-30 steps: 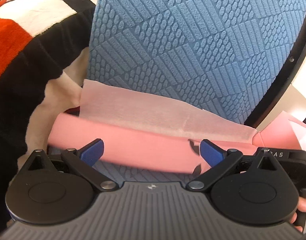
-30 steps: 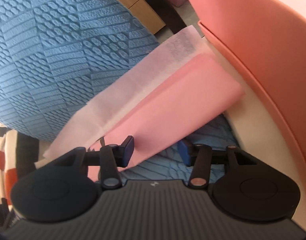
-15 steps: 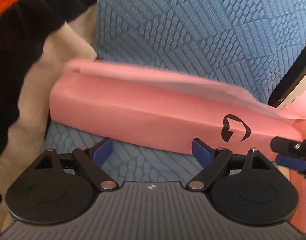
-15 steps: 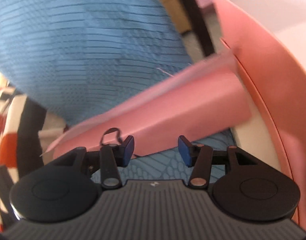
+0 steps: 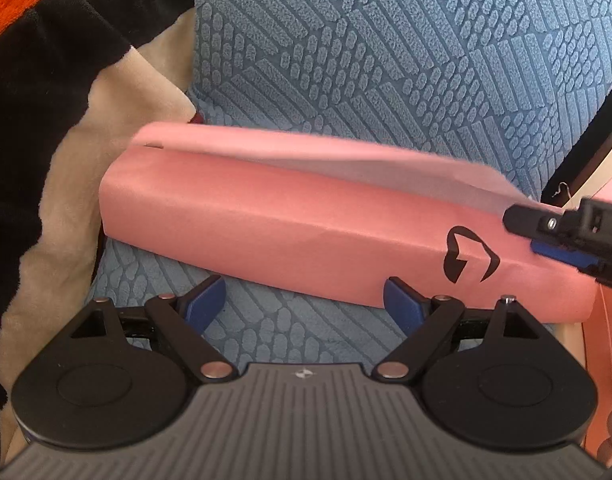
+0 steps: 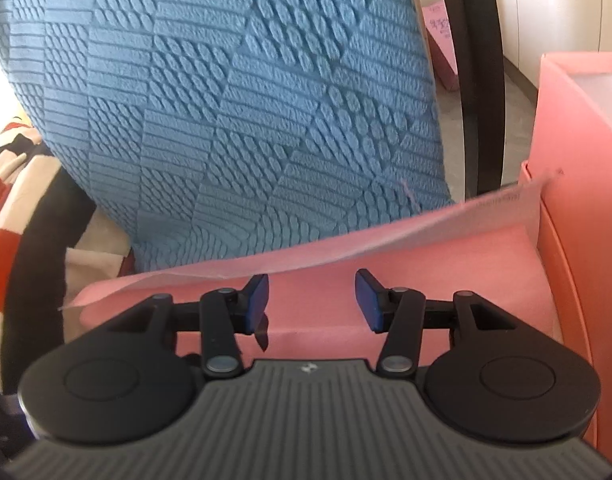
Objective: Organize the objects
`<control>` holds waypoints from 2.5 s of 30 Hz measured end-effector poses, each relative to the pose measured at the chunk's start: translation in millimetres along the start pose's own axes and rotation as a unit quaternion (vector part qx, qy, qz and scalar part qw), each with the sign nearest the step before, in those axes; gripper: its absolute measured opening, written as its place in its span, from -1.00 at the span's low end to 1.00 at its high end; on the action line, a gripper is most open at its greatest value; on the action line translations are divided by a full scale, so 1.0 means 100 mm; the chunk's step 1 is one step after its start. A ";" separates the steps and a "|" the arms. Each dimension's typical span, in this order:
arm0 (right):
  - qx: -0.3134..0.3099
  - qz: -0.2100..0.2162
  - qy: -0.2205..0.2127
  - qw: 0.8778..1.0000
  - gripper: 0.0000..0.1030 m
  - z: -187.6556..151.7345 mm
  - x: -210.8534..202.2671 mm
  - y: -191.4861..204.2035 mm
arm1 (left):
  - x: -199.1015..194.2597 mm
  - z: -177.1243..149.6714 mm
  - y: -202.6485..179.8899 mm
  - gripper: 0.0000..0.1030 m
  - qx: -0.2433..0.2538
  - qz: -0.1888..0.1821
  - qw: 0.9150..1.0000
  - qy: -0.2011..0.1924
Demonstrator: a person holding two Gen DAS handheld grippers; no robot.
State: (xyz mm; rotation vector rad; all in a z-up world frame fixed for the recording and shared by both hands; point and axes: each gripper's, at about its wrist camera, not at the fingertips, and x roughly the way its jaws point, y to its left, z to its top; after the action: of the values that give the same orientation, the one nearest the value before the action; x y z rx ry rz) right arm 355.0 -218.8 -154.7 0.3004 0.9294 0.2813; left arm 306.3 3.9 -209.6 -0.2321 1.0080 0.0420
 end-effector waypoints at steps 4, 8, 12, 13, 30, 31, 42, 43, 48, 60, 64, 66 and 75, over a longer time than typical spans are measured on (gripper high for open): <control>-0.017 -0.004 0.008 1.000 0.00 -0.02 -0.02 0.06 | -0.04 0.02 0.04 0.74 -0.017 -0.018 1.000 0.000; 0.000 0.004 0.024 1.000 0.00 -0.06 -0.04 0.00 | -0.16 0.07 0.07 0.74 -0.029 -0.046 0.998 -0.019; 0.017 0.013 0.048 0.999 -0.01 -0.09 -0.06 -0.07 | -0.29 0.09 0.10 0.74 -0.041 -0.074 0.995 -0.053; 0.022 0.016 0.054 0.998 -0.01 -0.09 -0.01 -0.05 | -0.29 0.10 0.10 0.74 -0.044 -0.079 0.994 -0.058; 0.024 0.004 0.071 0.997 -0.04 -0.15 0.13 0.01 | -0.11 0.63 0.06 0.74 0.061 -0.042 0.996 -0.042; 0.029 0.004 0.070 0.997 -0.04 -0.15 0.11 -0.01 | -0.12 0.65 0.13 0.74 0.056 -0.041 0.997 -0.036; 0.022 -0.036 0.047 0.998 -0.03 -0.11 0.06 -0.06 | -0.36 0.63 0.68 0.38 0.019 -0.029 0.999 -0.026; 0.019 -0.041 0.045 0.998 -0.03 -0.11 0.05 -0.06 | -0.37 0.62 0.67 0.38 0.023 -0.022 0.999 -0.027; 0.016 -0.048 0.041 0.998 -0.03 -0.11 0.04 -0.04 | -0.27 0.55 0.58 0.37 0.054 0.029 0.998 -0.010; 0.020 -0.054 0.034 0.998 -0.03 -0.09 -0.02 -0.11 | -0.12 0.64 0.79 0.58 -0.033 -0.039 0.999 0.002; 0.018 -0.051 0.031 0.998 -0.03 -0.07 -0.05 -0.12 | -0.23 0.60 0.81 0.57 -0.046 -0.064 0.997 -0.007; 0.018 -0.049 0.029 0.998 -0.03 -0.07 -0.08 -0.12 | -0.32 0.56 0.81 0.57 -0.052 -0.073 0.996 -0.018; 0.020 -0.036 0.008 0.999 -0.02 -0.15 -0.35 -0.04 | -0.83 0.22 0.68 0.58 -0.060 -0.114 0.990 -0.063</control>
State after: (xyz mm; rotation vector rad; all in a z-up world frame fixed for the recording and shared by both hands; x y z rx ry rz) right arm 323.1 -233.6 -138.5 0.3010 0.9593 0.1999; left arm 270.7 80.5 -140.6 -0.4489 0.8493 -0.0905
